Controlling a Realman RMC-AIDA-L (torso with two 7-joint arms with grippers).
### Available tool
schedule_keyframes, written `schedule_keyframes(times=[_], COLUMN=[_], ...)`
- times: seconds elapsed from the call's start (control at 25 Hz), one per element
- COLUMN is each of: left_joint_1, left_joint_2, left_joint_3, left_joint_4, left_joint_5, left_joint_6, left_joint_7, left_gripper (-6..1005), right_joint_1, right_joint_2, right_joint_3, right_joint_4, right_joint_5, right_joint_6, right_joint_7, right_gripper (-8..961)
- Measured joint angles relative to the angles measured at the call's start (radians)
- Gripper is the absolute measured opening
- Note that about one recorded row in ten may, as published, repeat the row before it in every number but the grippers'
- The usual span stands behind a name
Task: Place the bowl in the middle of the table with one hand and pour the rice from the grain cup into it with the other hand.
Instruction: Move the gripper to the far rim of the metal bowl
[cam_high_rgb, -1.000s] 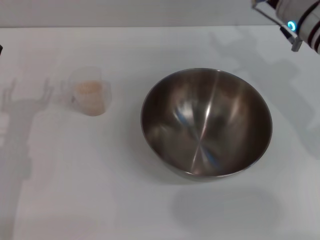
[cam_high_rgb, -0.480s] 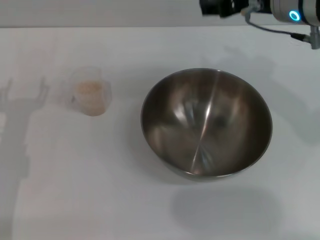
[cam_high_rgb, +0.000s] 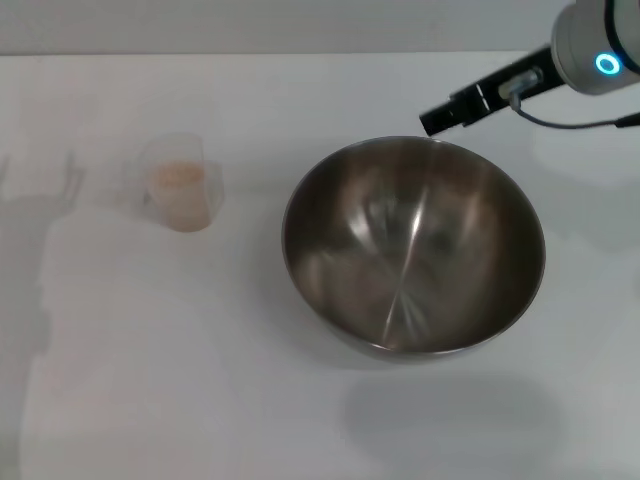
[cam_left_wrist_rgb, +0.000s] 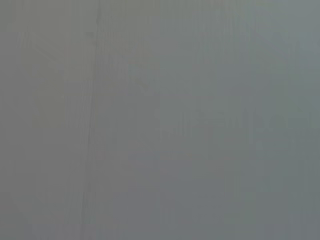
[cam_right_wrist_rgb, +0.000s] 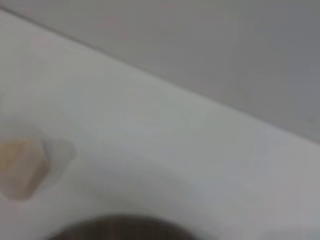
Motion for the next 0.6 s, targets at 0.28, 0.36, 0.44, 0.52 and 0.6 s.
schedule_keyframes(times=[0.28, 0.36, 0.44, 0.52, 0.6], left_joint_1=[-0.004, -0.006, -0.009, -0.012, -0.013], left_joint_2=[0.000, 0.000, 0.000, 0.000, 0.000], left_joint_3=[0.000, 0.000, 0.000, 0.000, 0.000], left_joint_4=[0.003, 0.003, 0.003, 0.003, 0.003], left_joint_5=[0.000, 0.000, 0.000, 0.003, 0.004], left_joint_6=[0.001, 0.001, 0.001, 0.001, 0.001], left_joint_7=[0.000, 0.000, 0.000, 0.000, 0.000], left_gripper=[828, 828, 828, 828, 828], right_joint_1=[0.000, -0.001, -0.003, -0.004, -0.004], right_joint_2=[0.001, 0.001, 0.001, 0.001, 0.000], right_joint_3=[0.003, 0.003, 0.003, 0.001, -0.004], right_joint_4=[-0.080, -0.088, -0.110, -0.134, -0.174], right_joint_5=[-0.053, -0.054, -0.054, -0.054, -0.053], right_joint_6=[0.009, 0.005, -0.006, -0.017, -0.038], right_joint_7=[-0.004, -0.006, -0.012, -0.015, -0.018], right_gripper=[792, 792, 792, 792, 791])
